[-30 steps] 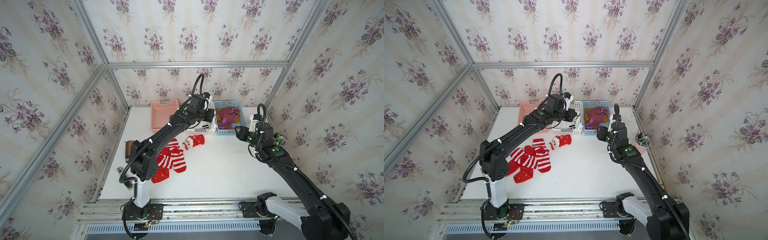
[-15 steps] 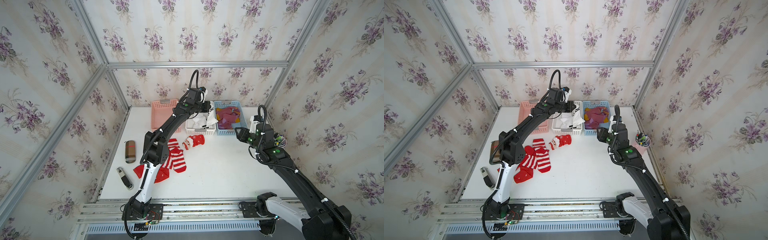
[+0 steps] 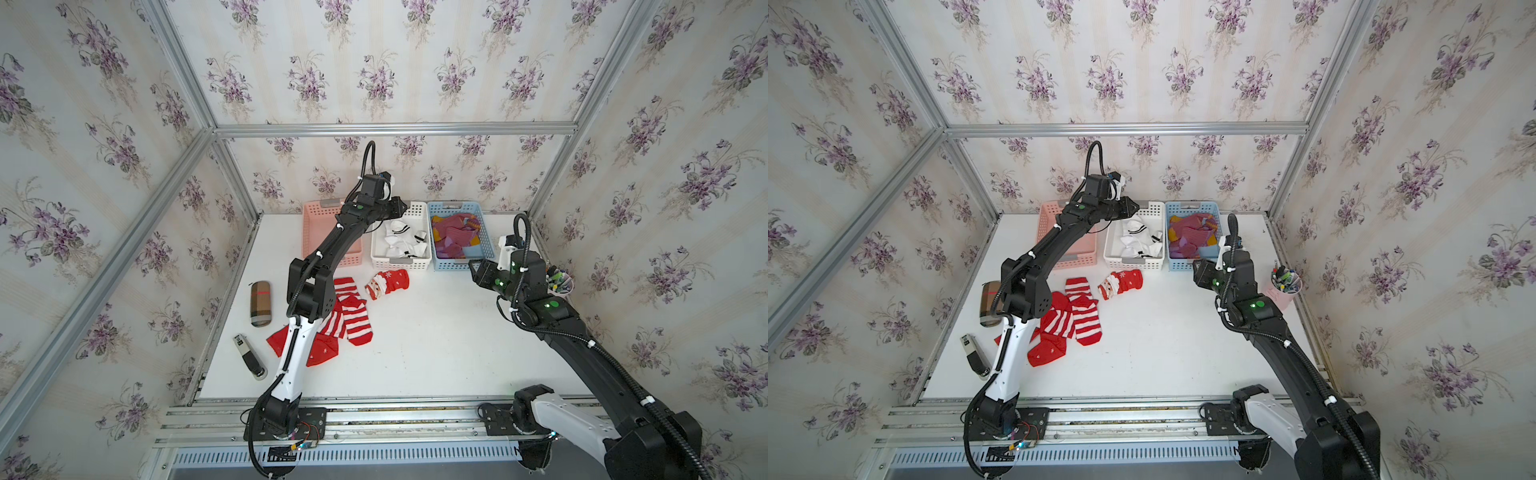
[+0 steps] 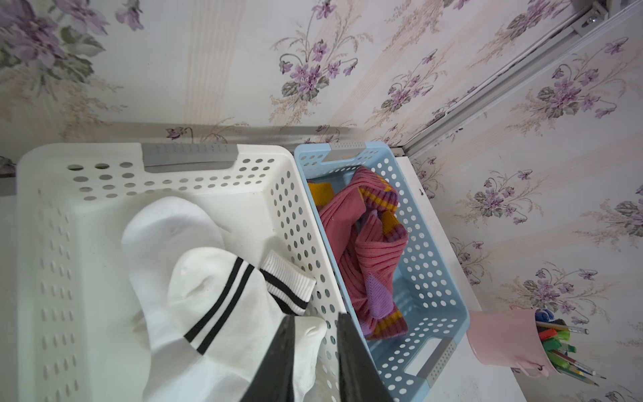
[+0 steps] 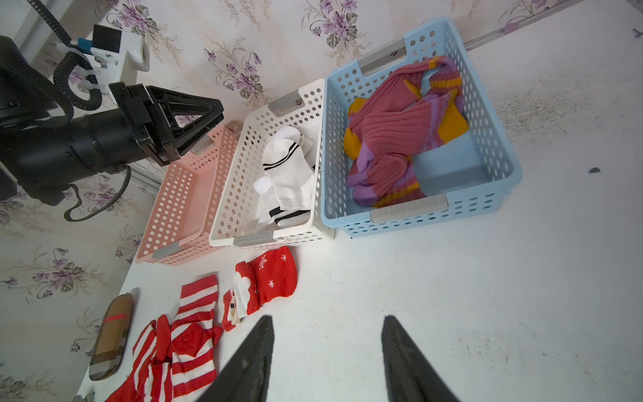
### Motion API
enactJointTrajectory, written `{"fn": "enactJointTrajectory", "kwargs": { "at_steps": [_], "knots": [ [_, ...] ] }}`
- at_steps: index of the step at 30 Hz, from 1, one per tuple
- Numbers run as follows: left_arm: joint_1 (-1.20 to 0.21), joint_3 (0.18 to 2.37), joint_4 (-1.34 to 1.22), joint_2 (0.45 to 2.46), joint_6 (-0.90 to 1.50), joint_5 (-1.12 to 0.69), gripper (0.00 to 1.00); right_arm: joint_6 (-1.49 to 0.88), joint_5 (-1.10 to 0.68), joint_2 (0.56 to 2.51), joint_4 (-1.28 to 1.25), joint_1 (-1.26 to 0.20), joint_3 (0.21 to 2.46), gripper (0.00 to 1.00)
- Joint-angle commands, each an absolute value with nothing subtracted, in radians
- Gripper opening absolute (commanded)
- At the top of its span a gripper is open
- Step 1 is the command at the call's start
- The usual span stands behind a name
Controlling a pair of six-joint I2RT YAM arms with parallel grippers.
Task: Sort the socks into the basket by color
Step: Place the sock in the bin.
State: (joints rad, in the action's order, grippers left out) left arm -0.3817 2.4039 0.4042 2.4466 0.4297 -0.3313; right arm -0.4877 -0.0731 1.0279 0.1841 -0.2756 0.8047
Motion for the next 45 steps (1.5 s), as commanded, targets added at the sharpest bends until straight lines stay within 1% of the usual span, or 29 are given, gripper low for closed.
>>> {"fn": "enactJointTrajectory", "kwargs": {
  "at_steps": [1, 4, 6, 12, 16, 20, 22, 27, 31, 34, 40, 45],
  "knots": [
    [-0.373, 2.391, 0.401, 2.415, 0.425, -0.305, 0.30, -0.500, -0.088, 1.031, 0.164, -0.278, 0.807, 0.52],
    [-0.372, 2.308, 0.404, 2.349, 0.409, -0.271, 0.41, -0.496, -0.109, 1.044, 0.148, -0.278, 0.800, 0.52],
    [-0.372, 2.218, 0.393, 2.285, 0.403, -0.250, 0.44, -0.497, -0.126, 1.055, 0.132, -0.284, 0.790, 0.52],
    [-0.372, 1.877, 0.350, 2.046, 0.393, -0.138, 0.47, -0.494, -0.133, 1.097, 0.068, -0.355, 0.764, 0.52],
    [-0.373, 1.656, 0.315, 1.891, 0.396, -0.104, 0.48, -0.492, -0.122, 1.147, 0.035, -0.425, 0.769, 0.52],
    [-0.372, 1.486, 0.313, 1.758, 0.403, -0.079, 0.49, -0.483, -0.089, 1.207, -0.006, -0.523, 0.777, 0.52],
    [-0.371, 1.396, 0.303, 1.688, 0.411, -0.062, 0.50, -0.476, -0.067, 1.244, -0.025, -0.600, 0.788, 0.52],
    [-0.372, 1.222, 0.286, 1.535, 0.414, -0.035, 0.51, -0.468, -0.070, 1.342, -0.123, -0.700, 0.785, 0.51],
    [-0.373, 1.058, 0.225, 1.384, 0.437, 0.015, 0.53, -0.455, -0.055, 1.435, -0.209, -0.776, 0.794, 0.51],
    [-0.373, 0.982, 0.218, 1.303, 0.452, 0.037, 0.54, -0.462, -0.063, 1.497, -0.264, -0.815, 0.805, 0.51],
    [-0.374, 0.868, 0.219, 1.209, 0.472, 0.073, 0.54, -0.455, -0.097, 1.606, -0.339, -0.874, 0.818, 0.51],
    [-0.373, 0.848, 0.271, 1.178, 0.438, 0.130, 0.54, -0.457, -0.131, 1.722, -0.369, -0.932, 0.855, 0.50]
  ]
}}
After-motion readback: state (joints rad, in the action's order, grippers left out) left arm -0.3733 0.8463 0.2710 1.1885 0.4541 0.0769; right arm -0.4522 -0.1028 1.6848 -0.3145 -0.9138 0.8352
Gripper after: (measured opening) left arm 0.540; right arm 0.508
